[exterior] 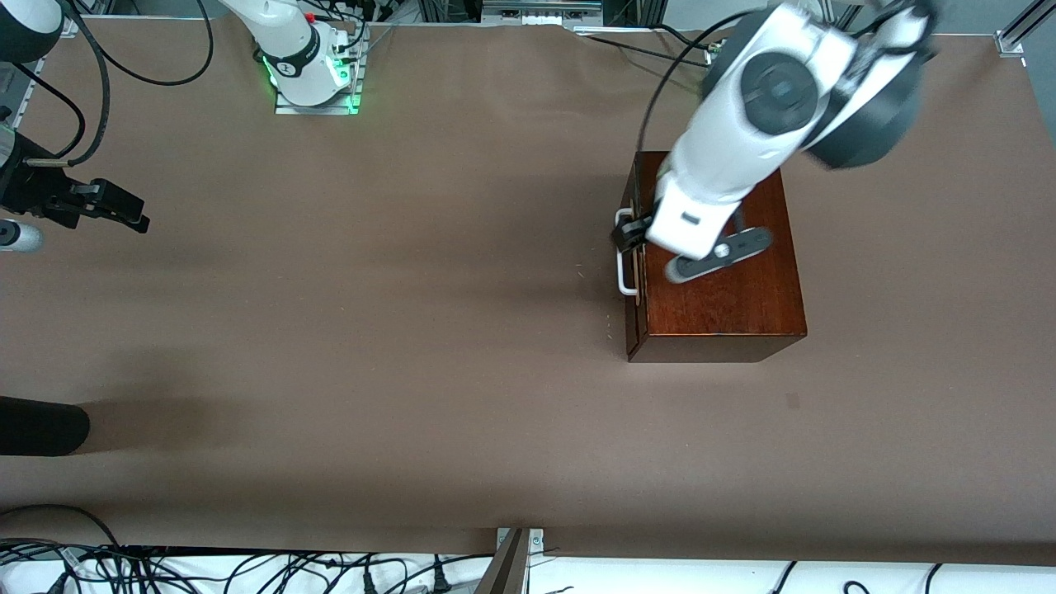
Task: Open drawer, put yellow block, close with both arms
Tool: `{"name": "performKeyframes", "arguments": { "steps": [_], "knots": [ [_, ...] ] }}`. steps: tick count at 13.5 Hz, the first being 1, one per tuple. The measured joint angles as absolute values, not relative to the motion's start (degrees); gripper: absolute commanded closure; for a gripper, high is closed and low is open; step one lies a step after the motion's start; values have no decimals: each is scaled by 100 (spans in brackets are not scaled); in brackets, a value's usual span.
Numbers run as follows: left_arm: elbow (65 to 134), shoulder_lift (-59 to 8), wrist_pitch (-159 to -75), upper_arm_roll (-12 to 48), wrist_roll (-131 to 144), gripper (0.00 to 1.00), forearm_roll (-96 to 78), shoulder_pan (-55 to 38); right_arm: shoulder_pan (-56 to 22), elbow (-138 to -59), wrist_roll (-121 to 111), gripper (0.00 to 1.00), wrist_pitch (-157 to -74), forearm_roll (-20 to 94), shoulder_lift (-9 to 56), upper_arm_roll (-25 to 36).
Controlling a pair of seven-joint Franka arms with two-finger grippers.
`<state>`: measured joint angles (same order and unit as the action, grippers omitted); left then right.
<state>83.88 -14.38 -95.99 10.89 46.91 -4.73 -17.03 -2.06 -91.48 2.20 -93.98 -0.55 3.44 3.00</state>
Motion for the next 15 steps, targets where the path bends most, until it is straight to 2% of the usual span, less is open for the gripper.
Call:
{"name": "performKeyframes", "arguments": {
  "steps": [2, 4, 8, 15],
  "knots": [
    [8795, -890, -9406, 863, 3812, 0, -475, -1484, -206, -9148, 220, 0, -9398, -55, 344, 300],
    [9221, -466, -9337, 338, 2694, 0, -476, -1415, -207, -9148, 220, 0, -9398, -55, 344, 300],
    [9642, -73, -9337, -333, 1014, 0, -421, -1341, -207, -9148, 221, 0, -9398, -55, 347, 300],
    [9719, 74, -9337, -416, 641, 0, -396, -1199, -207, -9148, 222, 0, -9398, -55, 347, 300]
  ]
}}
